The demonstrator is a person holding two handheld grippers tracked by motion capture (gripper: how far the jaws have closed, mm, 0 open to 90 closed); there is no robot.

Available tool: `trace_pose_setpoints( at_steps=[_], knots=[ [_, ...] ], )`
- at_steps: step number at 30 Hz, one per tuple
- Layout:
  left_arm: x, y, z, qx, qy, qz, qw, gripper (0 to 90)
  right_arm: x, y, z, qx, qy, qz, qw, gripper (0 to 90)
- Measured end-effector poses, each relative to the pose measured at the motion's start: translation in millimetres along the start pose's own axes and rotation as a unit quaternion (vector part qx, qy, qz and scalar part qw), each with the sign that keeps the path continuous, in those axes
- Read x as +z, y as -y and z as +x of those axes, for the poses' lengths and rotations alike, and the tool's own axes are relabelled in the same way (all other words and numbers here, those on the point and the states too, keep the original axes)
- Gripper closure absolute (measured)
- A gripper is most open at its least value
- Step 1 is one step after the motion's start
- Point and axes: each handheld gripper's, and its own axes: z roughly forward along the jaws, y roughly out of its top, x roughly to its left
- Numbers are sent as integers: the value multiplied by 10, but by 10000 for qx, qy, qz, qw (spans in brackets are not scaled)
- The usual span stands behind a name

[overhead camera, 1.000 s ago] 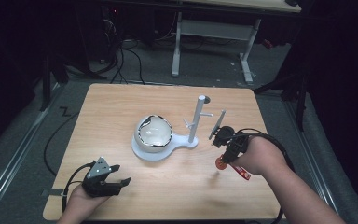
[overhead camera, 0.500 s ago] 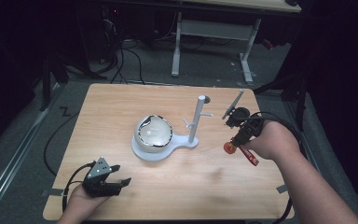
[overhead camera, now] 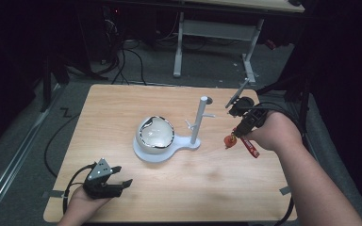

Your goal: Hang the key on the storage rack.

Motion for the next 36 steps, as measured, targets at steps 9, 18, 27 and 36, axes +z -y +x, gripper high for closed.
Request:
trace_pose_setpoints(
  at_steps=[9,18,27,36],
  knots=[
    [-4,0,2,1,5,-5,10000,321,-100,-124,-42,188,-50,-151,9997,746],
    [-8,4,3,10,2,-4,10000,321,-126,-303,-28,48,27,-257,9997,746],
    [-26,10,14,-25,4,-34,10000,321,-103,-470,-2,-22,13,-277,9996,746],
    [-30,17,12,-28,20,-13,10000,321,-8,-604,19,-105,-7,-263,9996,745]
  ],
)
